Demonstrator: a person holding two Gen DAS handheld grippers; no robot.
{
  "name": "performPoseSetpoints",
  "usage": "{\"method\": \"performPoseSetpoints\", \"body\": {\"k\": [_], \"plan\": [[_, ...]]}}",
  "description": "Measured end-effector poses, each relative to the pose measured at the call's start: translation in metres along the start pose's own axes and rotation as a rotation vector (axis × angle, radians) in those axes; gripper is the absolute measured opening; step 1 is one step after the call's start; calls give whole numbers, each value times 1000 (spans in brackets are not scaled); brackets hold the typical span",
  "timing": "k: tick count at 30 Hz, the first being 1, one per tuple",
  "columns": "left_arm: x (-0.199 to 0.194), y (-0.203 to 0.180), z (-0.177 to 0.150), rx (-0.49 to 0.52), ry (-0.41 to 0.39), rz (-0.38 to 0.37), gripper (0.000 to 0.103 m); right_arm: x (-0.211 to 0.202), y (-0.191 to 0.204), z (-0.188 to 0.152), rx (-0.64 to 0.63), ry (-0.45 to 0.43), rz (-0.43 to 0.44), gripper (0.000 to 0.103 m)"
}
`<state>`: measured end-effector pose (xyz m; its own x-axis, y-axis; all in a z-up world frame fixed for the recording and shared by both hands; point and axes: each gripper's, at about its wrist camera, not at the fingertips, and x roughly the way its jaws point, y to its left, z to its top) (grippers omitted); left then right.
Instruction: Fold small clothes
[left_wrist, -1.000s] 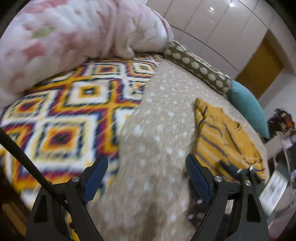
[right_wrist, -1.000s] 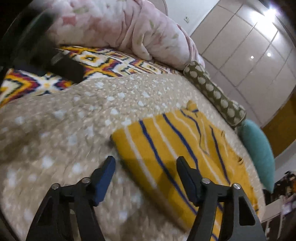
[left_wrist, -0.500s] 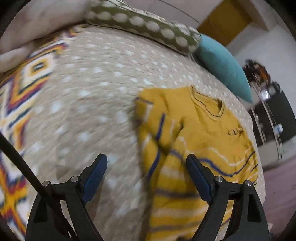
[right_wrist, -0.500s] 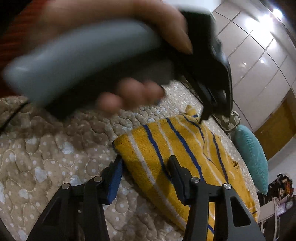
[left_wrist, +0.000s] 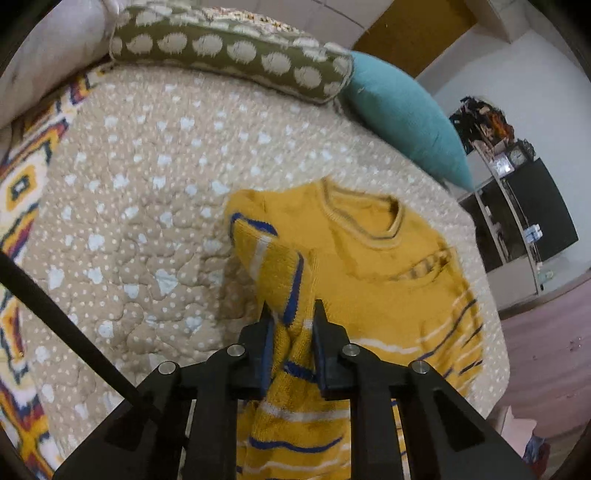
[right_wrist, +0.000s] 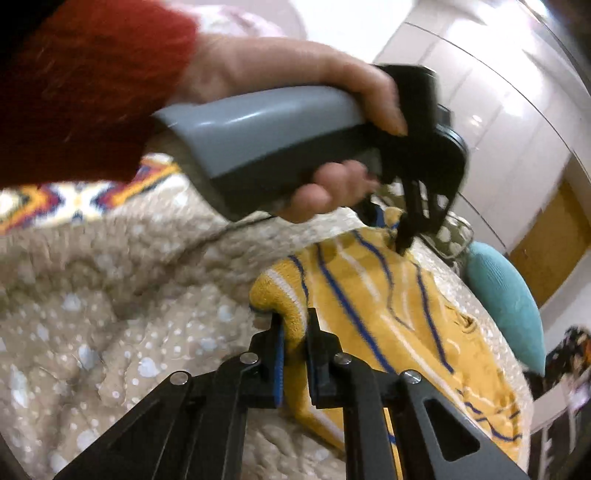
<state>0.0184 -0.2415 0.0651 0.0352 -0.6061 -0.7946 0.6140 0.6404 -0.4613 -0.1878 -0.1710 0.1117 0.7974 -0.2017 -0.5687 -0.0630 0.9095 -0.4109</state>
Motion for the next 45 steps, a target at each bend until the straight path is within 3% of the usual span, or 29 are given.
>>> {"method": "performPoseSetpoints", "body": {"k": [5,9,15,18,21,26,29,31,34,38,42,45], "plan": [[-22,-57,7,57,-44,4,16,-37,-34,-4,117,-55,-9,9],[-20,-124,16,138,-49,1,16,-73,-74,-21,215,-99,-55,9],[25,-232,22,253,-12,-5,16,-105,-162,-69,402,-93,-151,9],[62,-278,18,296,20,0,17,-114,-197,-105,501,-50,-202,9],[99,-306,12,313,46,51,19,-112,-230,-142,605,12,-220,9],[126,-317,3,250,81,26,22,-93,-272,-202,847,105,-104,9],[104,-316,0,231,46,-23,49,-84,-284,-224,952,129,-24,10],[77,-315,-3,233,-26,-20,64,-80,-288,-232,989,135,8,11],[37,-303,-13,237,-87,-19,70,-87,-293,-239,1031,113,51,21],[4,-275,-42,258,-123,104,70,-116,-308,-243,1084,30,75,35],[-4,-247,-86,295,-139,223,70,-132,-331,-231,1081,-17,42,42],[2,-233,-109,264,-102,216,70,-123,-349,-217,1077,-40,83,44]]}}
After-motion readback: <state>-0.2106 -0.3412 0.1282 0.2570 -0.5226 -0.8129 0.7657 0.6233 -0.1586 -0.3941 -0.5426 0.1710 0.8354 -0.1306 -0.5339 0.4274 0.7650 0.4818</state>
